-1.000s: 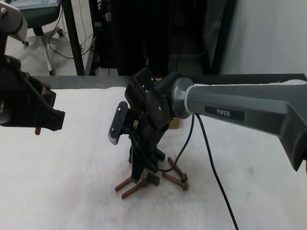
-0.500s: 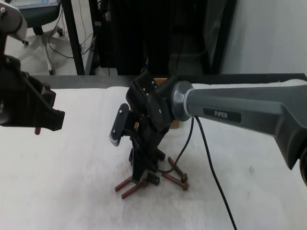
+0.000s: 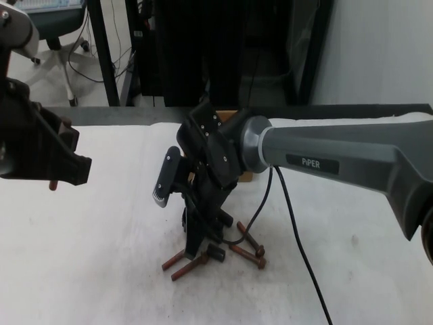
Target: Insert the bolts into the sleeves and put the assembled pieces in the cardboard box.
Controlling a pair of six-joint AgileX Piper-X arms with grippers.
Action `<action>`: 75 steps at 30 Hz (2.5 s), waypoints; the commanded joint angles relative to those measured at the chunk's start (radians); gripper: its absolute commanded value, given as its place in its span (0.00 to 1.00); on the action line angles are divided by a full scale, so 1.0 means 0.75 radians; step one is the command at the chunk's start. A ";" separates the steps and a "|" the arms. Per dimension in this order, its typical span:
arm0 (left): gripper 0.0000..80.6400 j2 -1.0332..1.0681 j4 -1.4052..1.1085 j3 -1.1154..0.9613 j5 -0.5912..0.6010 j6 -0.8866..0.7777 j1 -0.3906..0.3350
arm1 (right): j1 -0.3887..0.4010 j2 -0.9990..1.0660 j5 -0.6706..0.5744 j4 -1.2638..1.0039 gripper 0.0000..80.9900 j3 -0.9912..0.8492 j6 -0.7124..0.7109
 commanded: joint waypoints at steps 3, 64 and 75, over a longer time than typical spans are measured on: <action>0.00 -0.015 -0.016 -0.006 -0.013 0.004 0.003 | -0.001 0.027 0.003 -0.026 0.32 0.005 -0.016; 0.00 0.428 -2.250 0.171 1.312 -1.227 -0.045 | 0.015 -1.070 -0.380 -2.328 0.01 1.443 1.026; 0.00 0.428 -2.245 0.176 1.521 -1.162 -0.045 | 0.015 -1.070 -0.498 -2.318 0.01 1.415 1.247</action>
